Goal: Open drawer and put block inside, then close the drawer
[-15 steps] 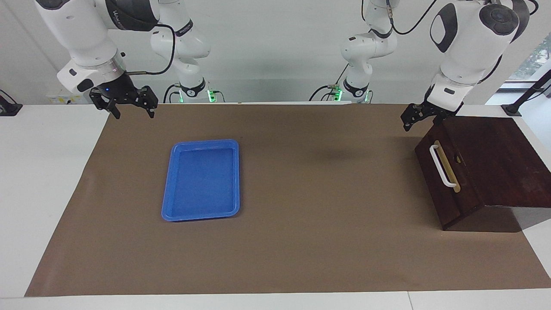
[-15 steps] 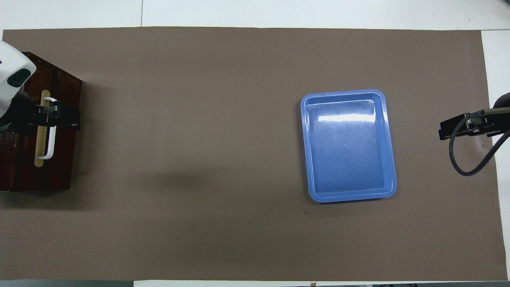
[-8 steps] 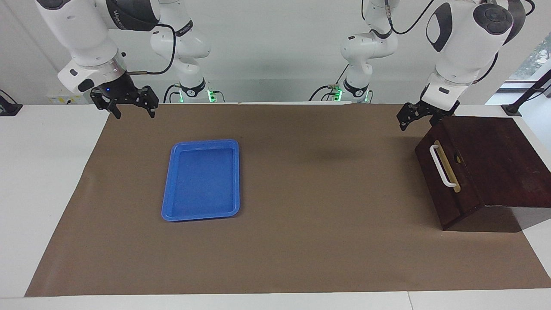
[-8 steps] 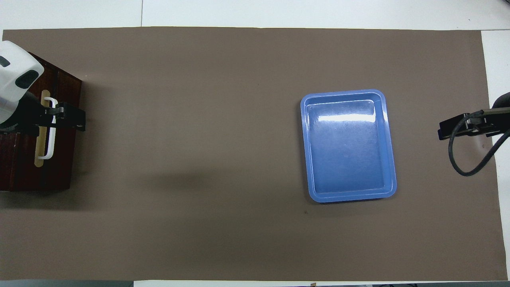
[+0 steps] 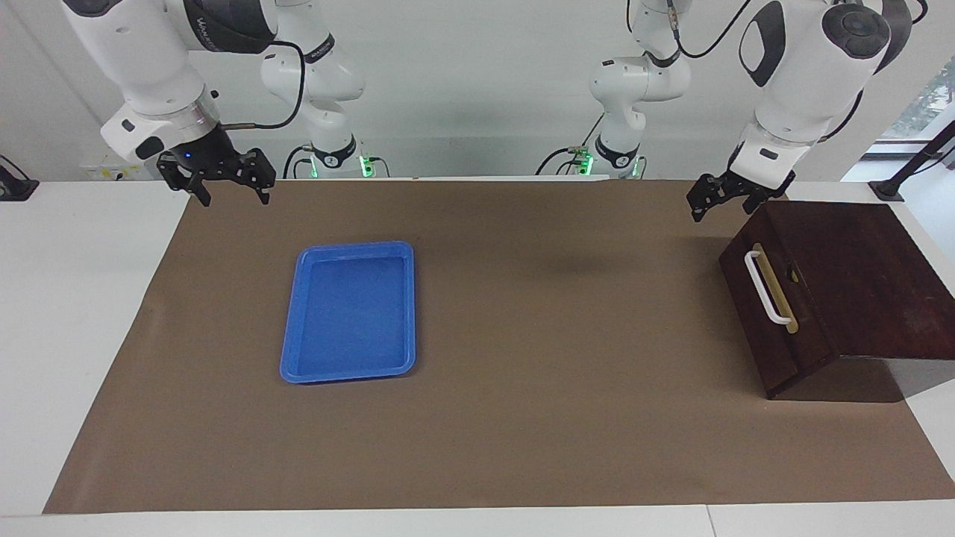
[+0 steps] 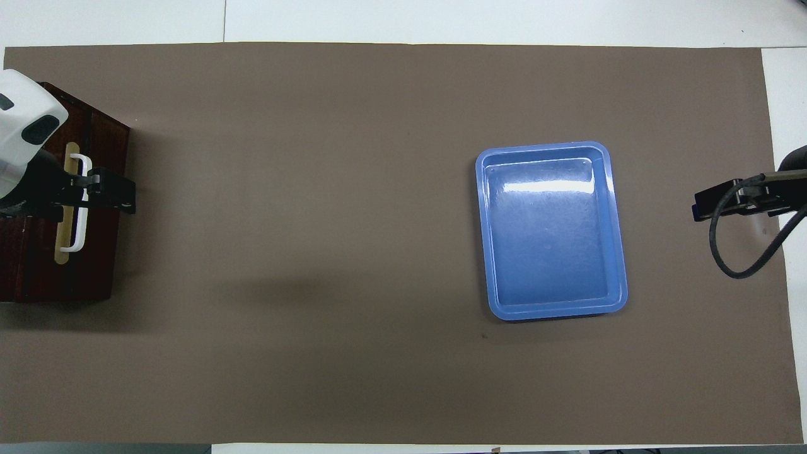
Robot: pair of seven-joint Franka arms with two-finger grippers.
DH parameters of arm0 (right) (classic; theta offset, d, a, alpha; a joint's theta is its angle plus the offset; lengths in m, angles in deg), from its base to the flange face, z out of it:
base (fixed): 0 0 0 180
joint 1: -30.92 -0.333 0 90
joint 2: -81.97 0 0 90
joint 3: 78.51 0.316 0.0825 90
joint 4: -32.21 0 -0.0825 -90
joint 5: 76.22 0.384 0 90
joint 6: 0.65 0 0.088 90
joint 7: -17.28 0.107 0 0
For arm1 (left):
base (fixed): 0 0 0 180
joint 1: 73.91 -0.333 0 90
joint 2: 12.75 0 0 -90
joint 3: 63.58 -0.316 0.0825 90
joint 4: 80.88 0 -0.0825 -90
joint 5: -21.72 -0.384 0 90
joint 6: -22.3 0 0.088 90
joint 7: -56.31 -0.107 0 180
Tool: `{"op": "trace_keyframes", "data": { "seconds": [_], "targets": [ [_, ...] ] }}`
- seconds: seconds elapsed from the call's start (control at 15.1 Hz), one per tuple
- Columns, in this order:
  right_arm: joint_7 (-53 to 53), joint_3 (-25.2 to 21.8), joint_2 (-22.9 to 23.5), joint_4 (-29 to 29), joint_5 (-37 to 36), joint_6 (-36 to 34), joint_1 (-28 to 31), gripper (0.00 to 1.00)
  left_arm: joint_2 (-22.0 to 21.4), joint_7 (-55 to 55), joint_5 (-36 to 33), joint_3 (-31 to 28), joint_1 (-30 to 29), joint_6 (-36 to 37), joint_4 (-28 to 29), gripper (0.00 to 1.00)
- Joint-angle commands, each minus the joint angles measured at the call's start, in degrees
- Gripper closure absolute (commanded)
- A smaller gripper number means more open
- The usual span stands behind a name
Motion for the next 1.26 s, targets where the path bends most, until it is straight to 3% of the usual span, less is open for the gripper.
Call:
{"op": "trace_keyframes", "data": {
  "seconds": [0.0, 0.4, 1.19],
  "targets": [
    [1.1, 0.4, -1.0, -1.0, 1.1, 0.4, 0.3, 0.00, -1.3, -1.3, 2.7, -1.1, 0.9, 0.7, 1.1, 0.00],
    [1.0, 0.3, -1.0, -1.0, 1.0, 0.4, 0.9, 0.00, -1.3, -7.5, 2.7, -1.0, 0.4, 1.2, 0.9, 0.00],
    [1.0, 0.3, -1.0, -1.0, 0.9, 0.4, 0.9, 0.00, -1.2, -7.8, 2.7, -1.0, 0.5, 0.1, 0.7, 0.00]
  ]
}}
